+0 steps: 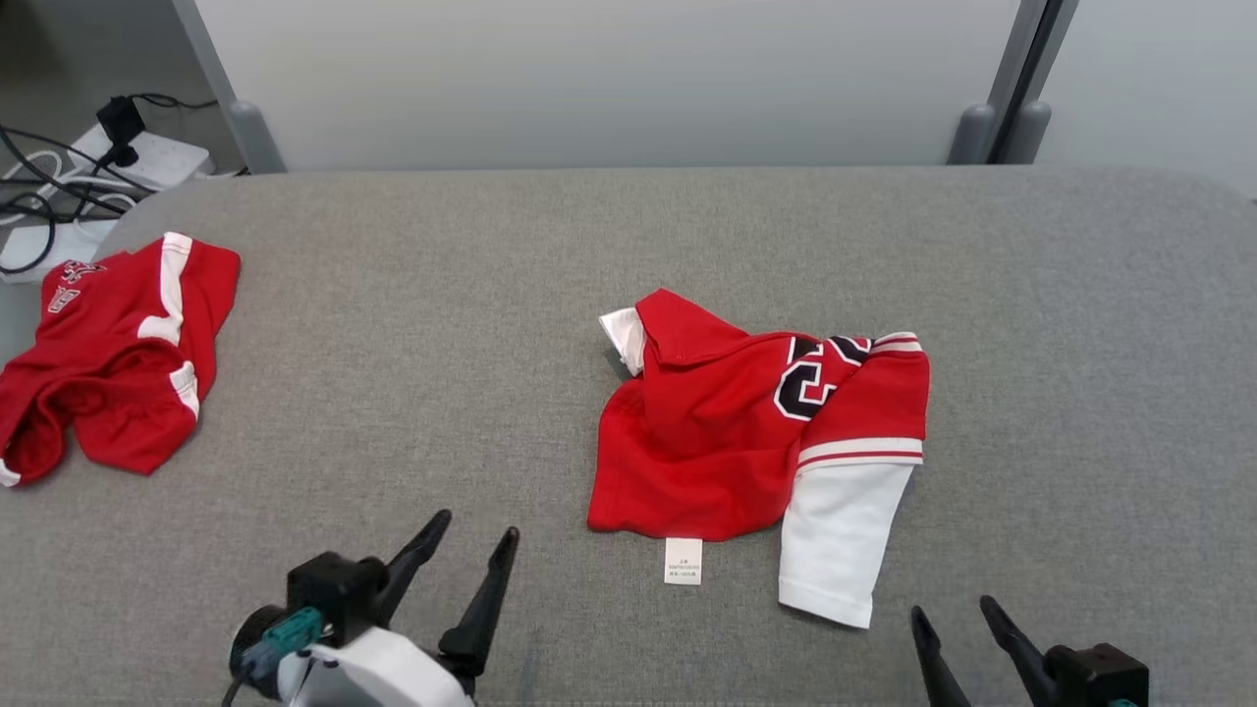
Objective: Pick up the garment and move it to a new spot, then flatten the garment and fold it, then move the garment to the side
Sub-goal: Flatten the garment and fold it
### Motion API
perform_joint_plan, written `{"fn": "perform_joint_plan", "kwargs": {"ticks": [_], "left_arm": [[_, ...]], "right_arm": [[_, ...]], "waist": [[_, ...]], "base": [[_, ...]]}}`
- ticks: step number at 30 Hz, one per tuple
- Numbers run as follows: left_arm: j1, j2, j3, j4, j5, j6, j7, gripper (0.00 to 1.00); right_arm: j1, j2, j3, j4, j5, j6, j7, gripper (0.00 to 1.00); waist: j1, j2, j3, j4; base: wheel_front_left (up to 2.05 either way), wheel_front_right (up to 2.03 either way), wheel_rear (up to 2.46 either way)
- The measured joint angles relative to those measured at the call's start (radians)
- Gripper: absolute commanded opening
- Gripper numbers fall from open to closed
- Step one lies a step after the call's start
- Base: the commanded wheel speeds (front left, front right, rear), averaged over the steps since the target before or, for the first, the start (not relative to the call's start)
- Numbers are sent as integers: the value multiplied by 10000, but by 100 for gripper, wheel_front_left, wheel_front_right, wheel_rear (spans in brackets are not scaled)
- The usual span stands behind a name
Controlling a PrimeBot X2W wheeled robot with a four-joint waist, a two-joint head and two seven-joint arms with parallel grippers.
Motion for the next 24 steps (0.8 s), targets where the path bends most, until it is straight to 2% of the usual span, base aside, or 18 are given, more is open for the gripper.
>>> {"fn": "perform_joint_plan", "kwargs": {"ticks": [5, 10, 16, 24], "left_arm": [[-1069, -443, -587, 1064, -165, -773, 447, 100], [-2054, -788, -851, 2069, -343, -1221, 767, 100], [-2922, -1101, -1141, 3185, -525, -1534, 1024, 100], [-3587, -1394, -1453, 4475, -961, -1693, 1018, 100]], "right_arm": [[-484, -2, 468, 466, 104, 0, 86, 100], [-1123, -12, 807, 997, 265, 0, 23, 100], [-1806, -29, 1273, 1565, 445, 0, -27, 100], [-2391, -63, 1919, 2015, 711, -2, -228, 100]], "waist": [[0, 0, 665, -59], [1, 0, 1340, -148], [0, 0, 1979, -269], [0, 0, 2361, -433]], "base": [[0, 0, 0], [0, 0, 0], [0, 0, 0], [0, 0, 0]]}}
